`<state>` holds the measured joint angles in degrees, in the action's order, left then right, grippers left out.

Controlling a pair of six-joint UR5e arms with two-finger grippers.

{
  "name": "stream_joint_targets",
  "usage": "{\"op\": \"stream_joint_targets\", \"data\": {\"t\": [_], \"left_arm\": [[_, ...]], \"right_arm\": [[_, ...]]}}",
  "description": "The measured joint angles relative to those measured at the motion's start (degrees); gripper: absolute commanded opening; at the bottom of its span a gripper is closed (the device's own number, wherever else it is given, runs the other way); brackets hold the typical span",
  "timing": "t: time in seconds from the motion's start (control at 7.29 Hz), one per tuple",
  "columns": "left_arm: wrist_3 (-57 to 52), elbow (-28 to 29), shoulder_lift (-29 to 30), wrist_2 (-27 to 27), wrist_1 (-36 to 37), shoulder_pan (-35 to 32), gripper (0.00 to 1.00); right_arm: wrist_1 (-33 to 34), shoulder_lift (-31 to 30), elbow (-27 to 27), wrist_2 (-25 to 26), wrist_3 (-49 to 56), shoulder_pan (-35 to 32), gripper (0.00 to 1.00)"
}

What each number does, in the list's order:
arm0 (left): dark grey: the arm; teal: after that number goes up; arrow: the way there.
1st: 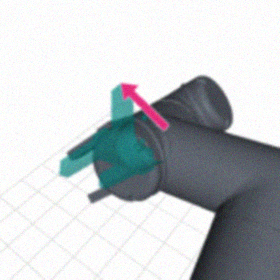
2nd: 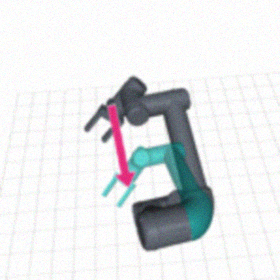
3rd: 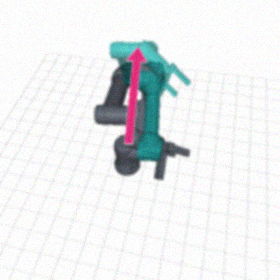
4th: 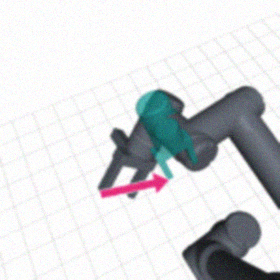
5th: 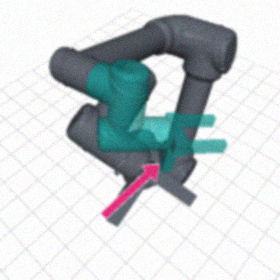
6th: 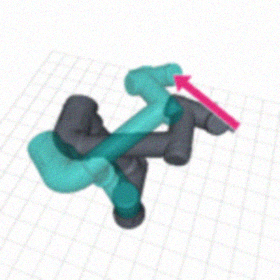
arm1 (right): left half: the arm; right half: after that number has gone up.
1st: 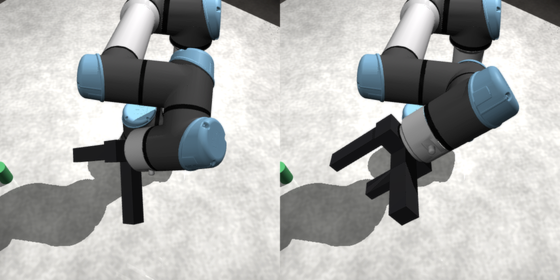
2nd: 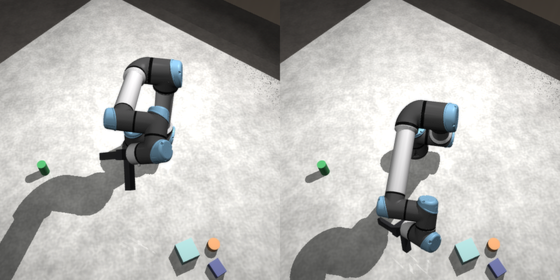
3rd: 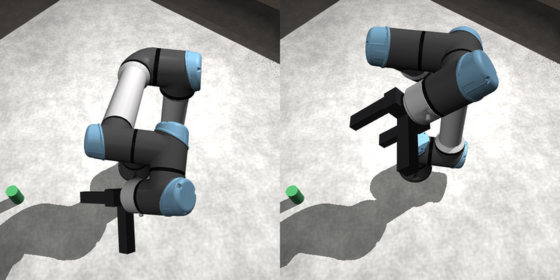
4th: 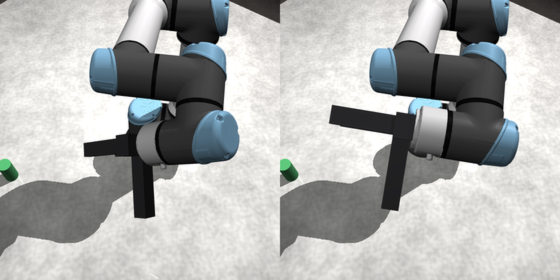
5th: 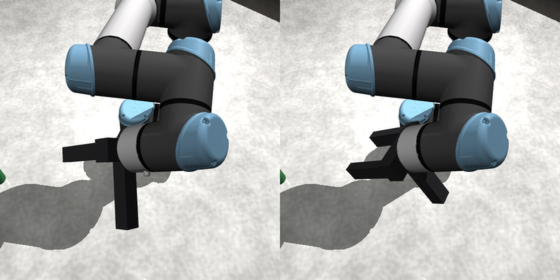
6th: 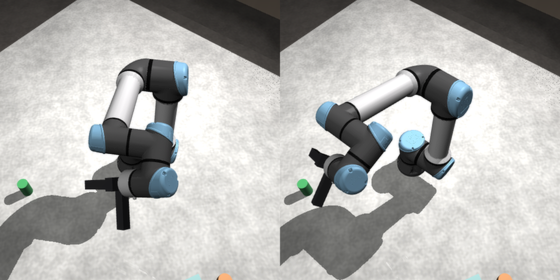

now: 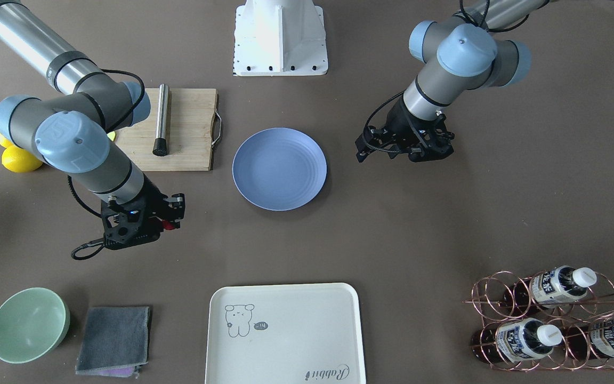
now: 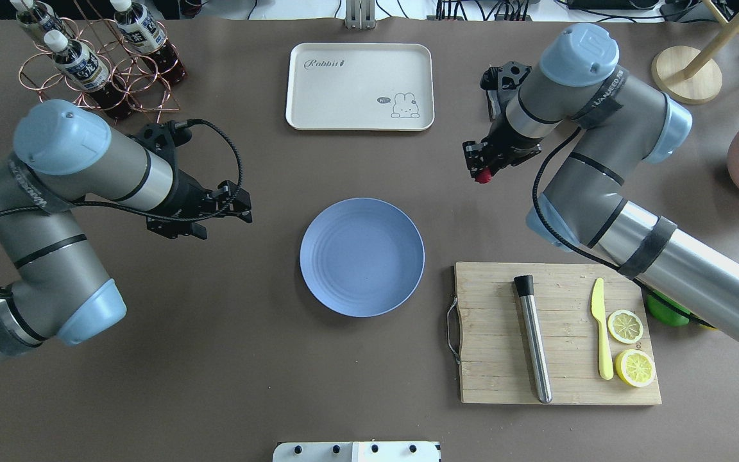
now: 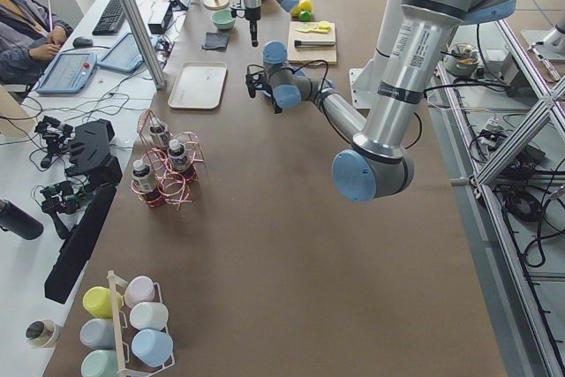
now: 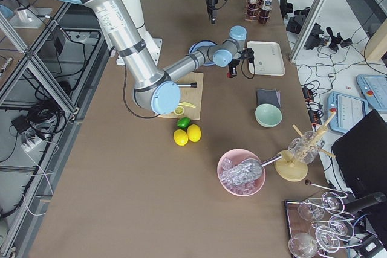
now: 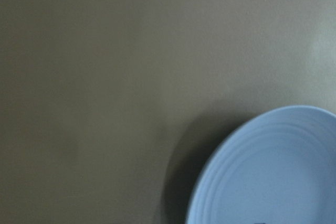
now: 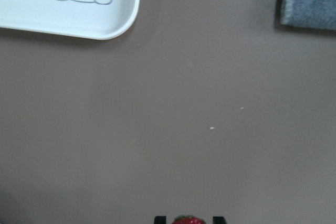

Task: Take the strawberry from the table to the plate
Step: 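Carry the strawberry with the right gripper over the plate while the left withdraws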

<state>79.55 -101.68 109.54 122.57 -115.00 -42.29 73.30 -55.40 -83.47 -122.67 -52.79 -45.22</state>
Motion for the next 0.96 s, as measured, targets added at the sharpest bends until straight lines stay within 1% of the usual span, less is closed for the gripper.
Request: {"op": "stream_joint_targets", "data": {"t": [0.27,0.41,0.69,0.96], "left_arm": [[-13.51,0.43,-5.36,5.42,0.04,-7.76,0.90],[-18.95,1.33,-6.90,7.32,0.09,-10.94,0.90],[-23.51,2.34,-8.51,9.04,0.12,-14.26,0.90],[-26.02,2.17,-10.93,9.87,0.07,-16.83,0.91]], "right_arm": [[0.00,4.27,-1.52,2.81,-10.98,6.32,0.00],[0.00,5.56,-2.14,5.43,-15.11,9.59,0.00],[0.04,7.36,-2.39,10.96,-19.95,15.56,0.00],[0.04,8.39,-1.82,14.78,-22.05,19.09,0.00]]}}
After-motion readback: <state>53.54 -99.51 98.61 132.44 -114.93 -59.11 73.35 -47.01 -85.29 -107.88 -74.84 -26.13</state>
